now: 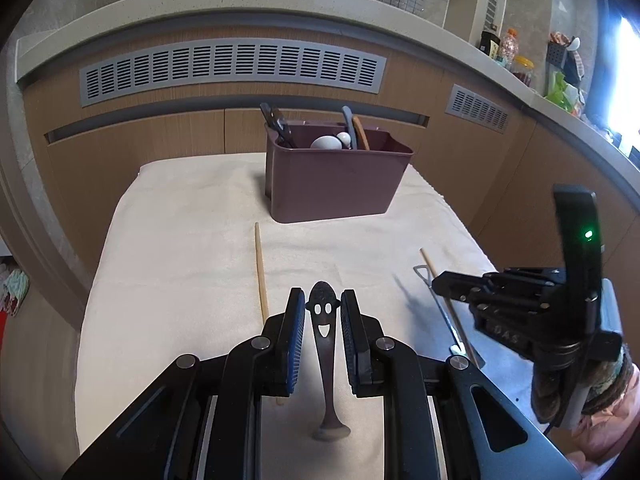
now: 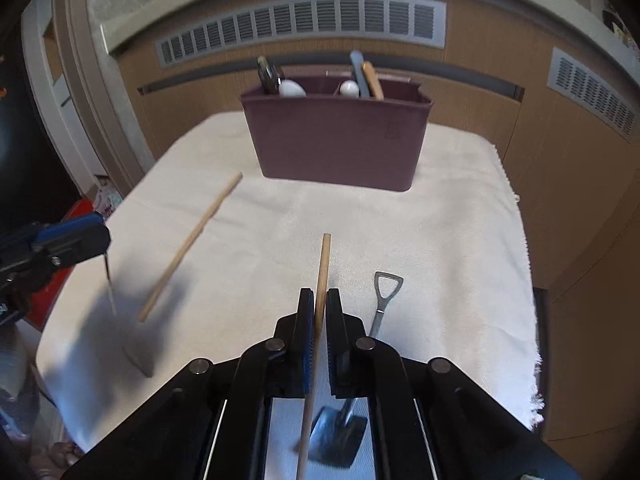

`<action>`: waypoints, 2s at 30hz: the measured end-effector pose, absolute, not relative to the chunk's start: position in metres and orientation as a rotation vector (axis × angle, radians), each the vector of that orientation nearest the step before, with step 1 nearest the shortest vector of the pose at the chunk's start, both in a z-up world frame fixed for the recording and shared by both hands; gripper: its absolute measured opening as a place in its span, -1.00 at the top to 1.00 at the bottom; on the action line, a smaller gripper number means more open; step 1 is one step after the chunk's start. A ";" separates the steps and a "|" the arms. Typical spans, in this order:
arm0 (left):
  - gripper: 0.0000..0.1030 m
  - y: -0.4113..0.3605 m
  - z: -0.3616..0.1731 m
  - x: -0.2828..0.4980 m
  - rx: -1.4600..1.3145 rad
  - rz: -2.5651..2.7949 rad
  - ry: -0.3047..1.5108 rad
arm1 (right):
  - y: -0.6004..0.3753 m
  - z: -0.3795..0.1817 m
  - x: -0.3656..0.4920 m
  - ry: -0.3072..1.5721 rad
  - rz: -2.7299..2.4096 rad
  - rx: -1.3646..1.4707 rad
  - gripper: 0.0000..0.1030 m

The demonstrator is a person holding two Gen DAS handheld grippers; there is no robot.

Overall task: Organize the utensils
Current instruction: 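Lift the chopstick with the right gripper while the left gripper lifts the smiley-face spoon, then carry the chopstick and smiley-face spoon over the caddy and lower them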

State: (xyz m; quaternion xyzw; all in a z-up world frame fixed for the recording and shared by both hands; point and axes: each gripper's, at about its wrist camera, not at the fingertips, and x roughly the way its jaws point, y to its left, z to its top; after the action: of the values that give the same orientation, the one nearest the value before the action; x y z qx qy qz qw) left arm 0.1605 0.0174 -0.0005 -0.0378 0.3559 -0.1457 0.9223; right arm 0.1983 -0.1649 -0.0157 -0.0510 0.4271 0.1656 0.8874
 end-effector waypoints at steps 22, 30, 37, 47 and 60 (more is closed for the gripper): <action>0.63 0.008 0.015 0.112 -0.046 -0.265 0.688 | -0.170 -0.044 0.185 0.978 0.375 -0.106 0.69; 0.63 0.014 0.015 0.110 -0.069 -0.269 0.687 | -0.153 -0.071 0.203 1.056 0.332 -0.164 0.87; 0.63 0.014 0.017 0.109 -0.069 -0.270 0.687 | -0.171 -0.024 0.177 0.919 0.352 -0.067 0.89; 0.63 0.007 0.041 0.111 -0.057 -0.279 0.636 | -0.186 0.046 0.156 0.699 0.361 0.027 0.89; 0.63 -0.003 0.216 0.206 -0.012 -0.341 0.315 | -0.178 0.234 0.229 0.281 0.291 -0.073 0.89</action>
State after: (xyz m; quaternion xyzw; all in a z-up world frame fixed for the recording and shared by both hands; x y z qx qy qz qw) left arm 0.2058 -0.0026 0.2156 -0.0058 0.1559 -0.1688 0.9732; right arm 0.2293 -0.1780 0.2341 -0.0361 0.1394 0.1446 0.9790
